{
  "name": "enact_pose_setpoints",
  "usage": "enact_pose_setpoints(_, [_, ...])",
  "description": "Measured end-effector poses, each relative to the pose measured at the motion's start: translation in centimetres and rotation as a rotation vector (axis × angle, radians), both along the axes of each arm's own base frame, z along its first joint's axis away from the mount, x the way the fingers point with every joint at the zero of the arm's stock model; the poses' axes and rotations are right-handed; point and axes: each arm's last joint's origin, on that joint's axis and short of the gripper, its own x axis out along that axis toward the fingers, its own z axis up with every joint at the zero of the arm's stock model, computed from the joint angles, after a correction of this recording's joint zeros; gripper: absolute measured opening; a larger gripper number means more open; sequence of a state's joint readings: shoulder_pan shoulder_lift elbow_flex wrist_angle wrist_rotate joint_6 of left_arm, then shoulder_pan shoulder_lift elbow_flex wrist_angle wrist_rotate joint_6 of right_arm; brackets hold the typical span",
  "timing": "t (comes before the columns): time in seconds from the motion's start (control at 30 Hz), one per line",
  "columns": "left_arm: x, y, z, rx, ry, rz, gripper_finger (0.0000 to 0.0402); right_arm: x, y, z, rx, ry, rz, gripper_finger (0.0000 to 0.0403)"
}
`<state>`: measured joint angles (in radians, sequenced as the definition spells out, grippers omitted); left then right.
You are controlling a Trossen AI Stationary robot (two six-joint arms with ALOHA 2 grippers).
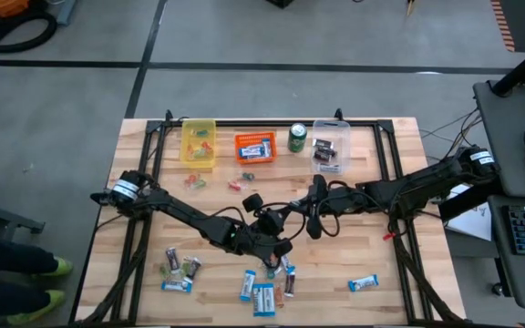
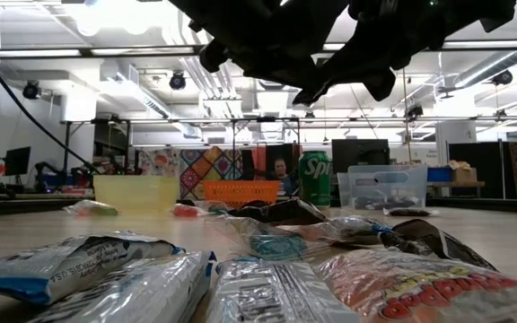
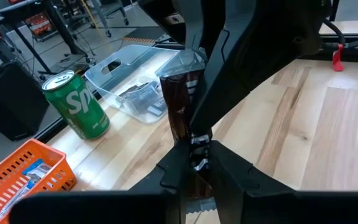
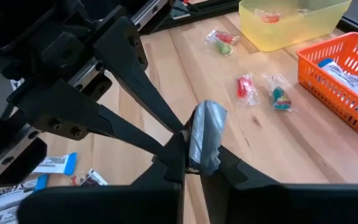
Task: Organize candy in baskets
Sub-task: Put the brown chocolate into the transparent bin
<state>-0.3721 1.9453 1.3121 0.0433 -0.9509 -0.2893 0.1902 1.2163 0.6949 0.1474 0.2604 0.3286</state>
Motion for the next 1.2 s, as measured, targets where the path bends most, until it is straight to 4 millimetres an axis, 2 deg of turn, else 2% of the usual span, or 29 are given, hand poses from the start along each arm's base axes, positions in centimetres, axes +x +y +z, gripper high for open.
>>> enact_pose_setpoints(0.17, [0.0,0.0,0.0,-0.001,-0.001,-0.001,0.0048,0.0,0.0,0.0,-0.007,0.001,0.002,0.0015])
enact_pose_setpoints(0.37, [-0.2,0.1,-0.1,0.023,0.025,0.016,0.0111,0.0,-0.3,0.1,-0.033,-0.001,-0.007,0.0014])
enact_pose_setpoints(0.5, [-0.8,0.5,0.1,0.056,0.088,0.028,0.0149,-0.5,-1.5,0.6,-0.068,0.015,-0.061,0.0013])
enact_pose_setpoints(0.6, [-1.5,0.8,0.7,0.068,0.135,0.026,0.0165,-1.6,-3.5,0.9,-0.119,0.11,-0.192,0.0013])
enact_pose_setpoints(0.73, [-2.5,1.1,1.8,0.068,0.191,0.006,0.0171,-3.9,-7.1,1.0,-0.228,0.309,-0.516,0.0013])
enact_pose_setpoints(0.87, [-3.7,1.6,3.1,0.052,0.244,-0.041,0.017,-5.6,-10.6,0.9,-0.224,0.401,-0.755,0.0013])
enact_pose_setpoints(1.03, [-5.7,2.9,3.9,0.02,0.317,-0.123,0.0162,-6.2,-14.7,-0.1,-0.168,0.466,-0.858,0.0013])
enact_pose_setpoints(1.2, [-8.7,4.5,4.1,-0.065,0.351,-0.285,0.0149,-6.3,-18.1,-1.4,-0.141,0.489,-0.903,0.0013])
